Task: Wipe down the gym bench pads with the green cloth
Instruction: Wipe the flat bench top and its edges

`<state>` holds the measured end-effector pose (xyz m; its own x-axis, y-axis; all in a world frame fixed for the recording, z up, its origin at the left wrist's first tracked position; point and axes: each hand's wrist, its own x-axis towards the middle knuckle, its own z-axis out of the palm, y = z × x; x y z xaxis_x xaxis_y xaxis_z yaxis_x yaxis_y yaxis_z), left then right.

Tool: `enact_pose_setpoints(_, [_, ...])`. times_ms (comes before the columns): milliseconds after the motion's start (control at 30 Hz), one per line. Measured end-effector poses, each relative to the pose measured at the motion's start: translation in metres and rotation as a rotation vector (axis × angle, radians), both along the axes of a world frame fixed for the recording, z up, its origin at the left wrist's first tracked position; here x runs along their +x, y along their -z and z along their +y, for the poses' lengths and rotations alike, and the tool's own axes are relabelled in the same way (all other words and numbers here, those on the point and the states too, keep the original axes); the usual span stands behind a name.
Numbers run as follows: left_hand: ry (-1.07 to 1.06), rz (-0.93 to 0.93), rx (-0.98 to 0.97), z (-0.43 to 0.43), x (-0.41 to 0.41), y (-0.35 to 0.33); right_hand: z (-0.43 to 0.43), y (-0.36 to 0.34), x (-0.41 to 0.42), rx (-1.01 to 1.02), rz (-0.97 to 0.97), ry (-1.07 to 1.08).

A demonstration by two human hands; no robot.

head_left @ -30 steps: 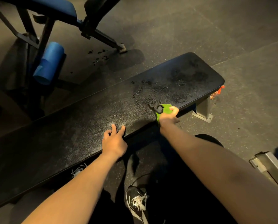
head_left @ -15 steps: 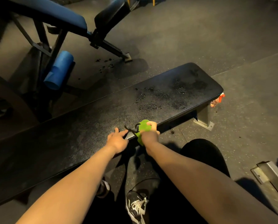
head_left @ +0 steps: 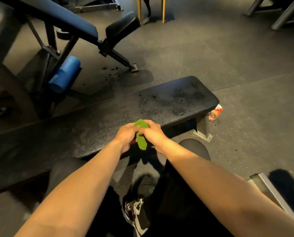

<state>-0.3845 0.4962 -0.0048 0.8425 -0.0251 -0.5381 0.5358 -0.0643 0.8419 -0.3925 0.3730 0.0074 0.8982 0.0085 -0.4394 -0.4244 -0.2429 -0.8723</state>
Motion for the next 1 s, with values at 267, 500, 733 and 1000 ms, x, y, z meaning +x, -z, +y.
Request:
enact_pose_setpoints(267, [-0.260,0.090,-0.261,-0.018,-0.005,0.000,-0.012,-0.004,0.002,-0.004,-0.039,-0.103])
enact_pose_setpoints(500, [-0.177,0.035,-0.205,-0.031,0.014,0.014,-0.031,0.028,0.027,-0.090,-0.241,-0.224])
enact_pose_setpoints(733, [0.158,-0.120,0.650,-0.019,0.053,0.057,-0.065,0.076,0.099,-0.467,-0.232,0.084])
enact_pose_setpoints(1000, [0.330,-0.003,0.993,0.008,0.057,0.098,-0.044,0.120,0.122,-0.804,-0.216,-0.004])
